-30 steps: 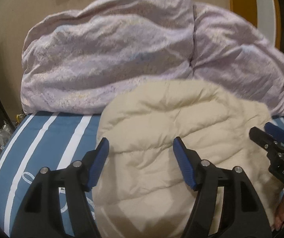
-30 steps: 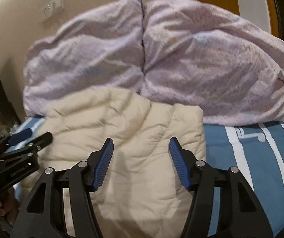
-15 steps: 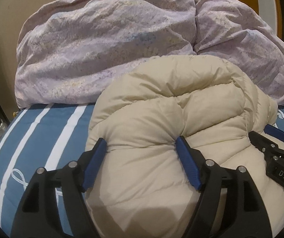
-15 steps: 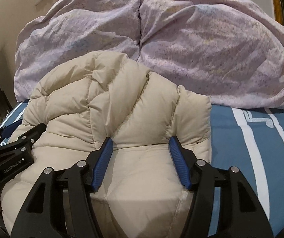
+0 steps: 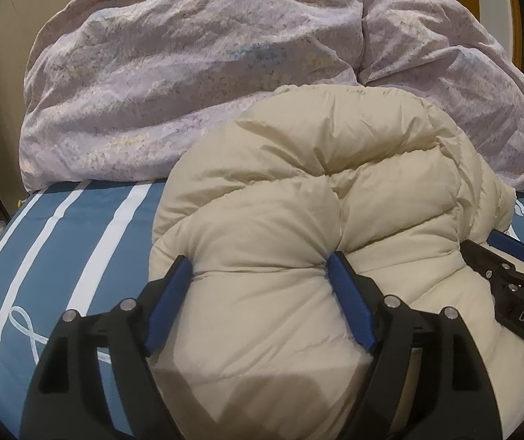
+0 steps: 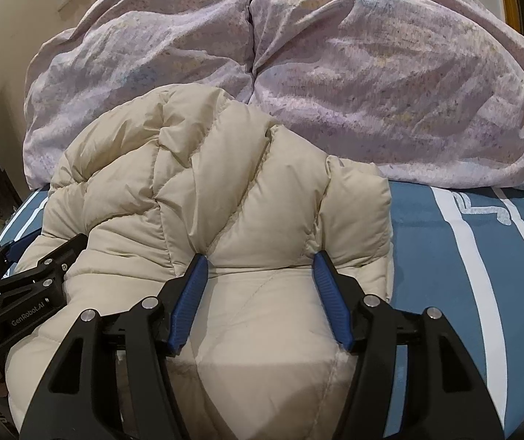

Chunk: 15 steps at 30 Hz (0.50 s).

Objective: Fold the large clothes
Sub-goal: 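Press the folded jacket flat with both open grippers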

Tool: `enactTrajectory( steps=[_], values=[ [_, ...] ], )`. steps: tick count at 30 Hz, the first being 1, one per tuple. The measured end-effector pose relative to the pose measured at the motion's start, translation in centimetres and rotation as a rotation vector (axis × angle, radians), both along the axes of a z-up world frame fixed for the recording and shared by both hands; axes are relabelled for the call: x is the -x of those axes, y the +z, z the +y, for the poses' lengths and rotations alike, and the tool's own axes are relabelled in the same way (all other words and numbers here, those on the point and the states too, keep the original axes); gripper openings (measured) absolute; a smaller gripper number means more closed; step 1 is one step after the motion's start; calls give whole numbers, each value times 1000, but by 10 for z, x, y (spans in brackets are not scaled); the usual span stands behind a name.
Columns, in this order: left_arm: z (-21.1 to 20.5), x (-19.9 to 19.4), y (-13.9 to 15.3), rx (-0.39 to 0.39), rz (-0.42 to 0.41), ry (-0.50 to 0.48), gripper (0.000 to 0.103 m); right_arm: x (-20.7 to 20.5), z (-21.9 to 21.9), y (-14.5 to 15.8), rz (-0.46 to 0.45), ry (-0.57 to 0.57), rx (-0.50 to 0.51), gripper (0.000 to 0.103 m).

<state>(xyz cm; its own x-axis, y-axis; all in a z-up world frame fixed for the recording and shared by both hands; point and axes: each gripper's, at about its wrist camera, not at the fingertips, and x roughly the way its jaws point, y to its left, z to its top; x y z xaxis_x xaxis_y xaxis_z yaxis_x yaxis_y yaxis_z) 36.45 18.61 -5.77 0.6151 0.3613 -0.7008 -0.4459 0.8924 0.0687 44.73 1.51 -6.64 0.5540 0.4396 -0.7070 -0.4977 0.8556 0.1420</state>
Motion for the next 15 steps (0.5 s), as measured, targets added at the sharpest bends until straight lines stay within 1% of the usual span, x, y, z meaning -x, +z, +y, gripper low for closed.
enactTrajectory(
  steps=[6,15],
  values=[
    [1,-6,-1,15,11,4,79,-2,1,-1,8,-1,2,62],
    [1,-8,-2,15,25,7,81,-4,1,-3,25,-6,12,62]
  ],
)
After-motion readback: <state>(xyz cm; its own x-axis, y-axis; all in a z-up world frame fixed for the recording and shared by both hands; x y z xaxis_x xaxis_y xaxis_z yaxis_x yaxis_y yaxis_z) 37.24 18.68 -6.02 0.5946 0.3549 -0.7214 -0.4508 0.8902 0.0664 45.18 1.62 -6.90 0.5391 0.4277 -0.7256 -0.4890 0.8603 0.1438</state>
